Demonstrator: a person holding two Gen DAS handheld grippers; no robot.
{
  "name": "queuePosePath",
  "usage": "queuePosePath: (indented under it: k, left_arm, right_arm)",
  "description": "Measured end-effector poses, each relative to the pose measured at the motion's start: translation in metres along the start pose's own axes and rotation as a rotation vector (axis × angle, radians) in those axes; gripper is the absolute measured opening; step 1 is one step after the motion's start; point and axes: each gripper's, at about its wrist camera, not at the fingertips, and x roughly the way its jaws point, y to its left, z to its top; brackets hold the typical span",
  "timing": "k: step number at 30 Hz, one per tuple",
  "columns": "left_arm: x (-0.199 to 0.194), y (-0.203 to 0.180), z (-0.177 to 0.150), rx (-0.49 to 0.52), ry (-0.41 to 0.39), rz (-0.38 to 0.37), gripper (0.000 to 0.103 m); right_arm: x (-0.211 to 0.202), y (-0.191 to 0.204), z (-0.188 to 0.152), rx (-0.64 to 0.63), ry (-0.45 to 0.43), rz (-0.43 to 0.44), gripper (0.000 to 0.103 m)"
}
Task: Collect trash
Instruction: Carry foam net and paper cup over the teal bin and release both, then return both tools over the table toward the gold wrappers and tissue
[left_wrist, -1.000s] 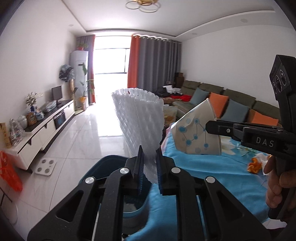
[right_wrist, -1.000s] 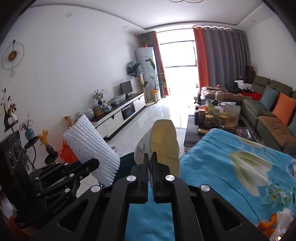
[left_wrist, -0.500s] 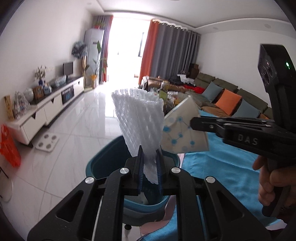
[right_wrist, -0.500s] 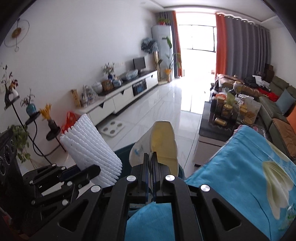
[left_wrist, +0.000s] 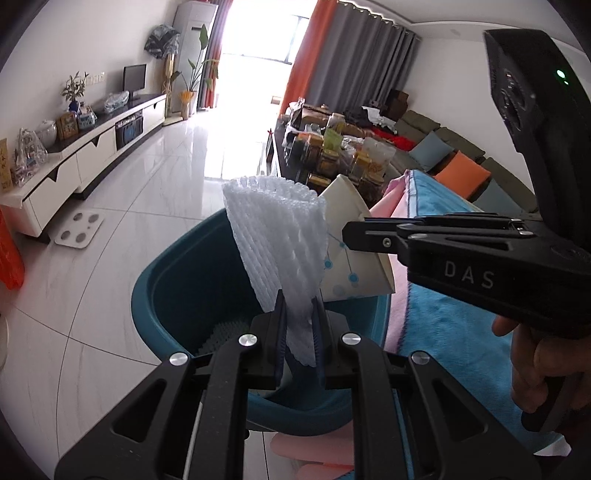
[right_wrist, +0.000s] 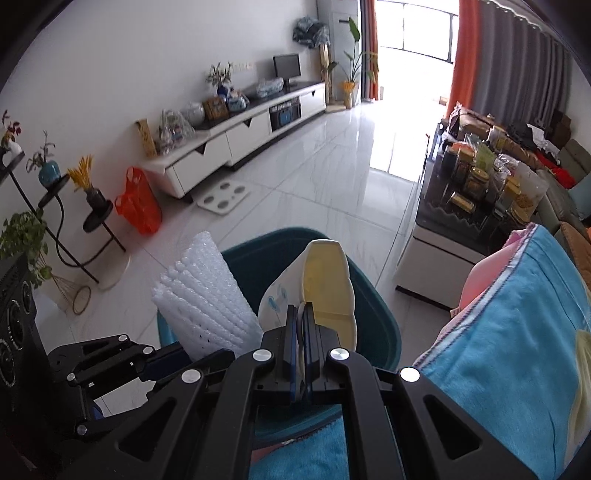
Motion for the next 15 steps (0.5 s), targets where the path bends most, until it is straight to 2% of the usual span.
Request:
queuePosePath:
  k: [7, 9, 12, 15]
  left_arm:
    - [0.021, 0.001, -0.009, -0.003, 0.04, -0.006, 0.014]
    - [0.024, 0.002, -0.01, -0.002, 0.047, -0.003, 0.014]
    - [0.025, 0.002, -0.011, -0.001, 0.049, -0.003, 0.015]
    - [0.027, 0.003, -0.013, -0.004, 0.053, -0.001, 0.015]
  right_arm:
    - [0.025, 0.009, 0.004, -0.065, 0.115, -0.023, 0.002]
    - [0.033, 0.011, 0.002, -0.077, 0.16, -0.021, 0.007]
    - [0.034, 0.013, 0.002, -0.084, 0.16, -0.038, 0.017]
    - [0.031, 0.014, 0.003, -0.076, 0.146, -0.035, 0.017]
